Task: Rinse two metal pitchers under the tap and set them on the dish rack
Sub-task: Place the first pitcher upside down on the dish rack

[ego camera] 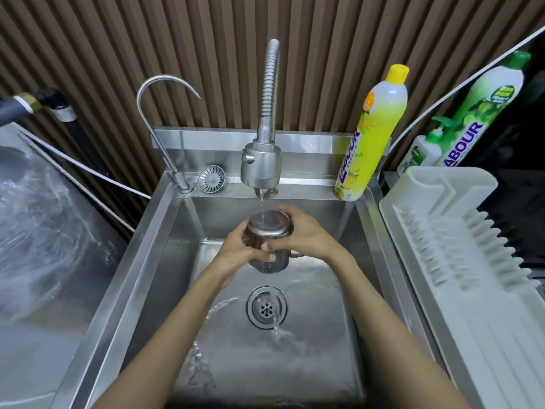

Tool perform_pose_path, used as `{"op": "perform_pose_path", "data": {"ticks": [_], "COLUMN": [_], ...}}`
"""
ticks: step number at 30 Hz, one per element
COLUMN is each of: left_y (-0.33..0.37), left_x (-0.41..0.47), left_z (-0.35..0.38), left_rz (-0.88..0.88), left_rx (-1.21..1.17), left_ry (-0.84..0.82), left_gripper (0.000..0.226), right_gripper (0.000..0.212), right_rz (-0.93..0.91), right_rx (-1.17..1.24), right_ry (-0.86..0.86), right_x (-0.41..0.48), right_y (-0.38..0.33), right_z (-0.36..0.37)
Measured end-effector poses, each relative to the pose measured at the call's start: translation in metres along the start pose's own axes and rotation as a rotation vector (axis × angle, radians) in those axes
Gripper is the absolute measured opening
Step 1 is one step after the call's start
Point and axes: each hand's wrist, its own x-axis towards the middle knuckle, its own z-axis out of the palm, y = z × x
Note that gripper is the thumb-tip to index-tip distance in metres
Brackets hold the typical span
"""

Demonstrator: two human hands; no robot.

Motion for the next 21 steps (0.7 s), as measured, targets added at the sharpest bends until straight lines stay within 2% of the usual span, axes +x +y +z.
{"op": "perform_pose_path", "data": {"ticks": [3, 5, 11, 15, 18, 21], "left_y": [0.008, 0.017, 0.049, 0.081, 0.097, 0.097], "left_x": [0.0, -0.001, -0.006, -0.008, -0.008, -0.008], "left_z": [0.008, 0.019, 0.081, 0.141, 0.185, 0.226], "left_rz": [0.047, 0.072, 0.192, 0.282, 0.301, 0.284], "left_rx": [0.088, 0.14, 0.016, -0.057, -0.033, -0.009], "left_ry": [-0.009, -0.036, -0.165, -0.188, -0.303, -0.424], "left_gripper": [0.079, 0.082, 0.069, 0.061, 0.051, 0.049], "right_gripper": [0.086, 0.093, 0.079, 0.075, 0.076, 0.08], "right_rz": [-0.087, -0.053, -0.059, 0.006, 0.103, 0.213], "right_rx": [-0.141, -0.211, -0.193, -0.177, -0.238, -0.355], "right_ry": [0.063, 0.092, 0.223, 0.372, 0.458, 0.494], "right_x": [-0.003, -0.007, -0.043, -0.086, -0.12, -0.143], "right_y": [-0.007, -0.003, 0.003, 0.005, 0.014, 0.032], "right_z": [-0.002, -0.012, -0.085, -0.145, -0.19, -0.22]}}
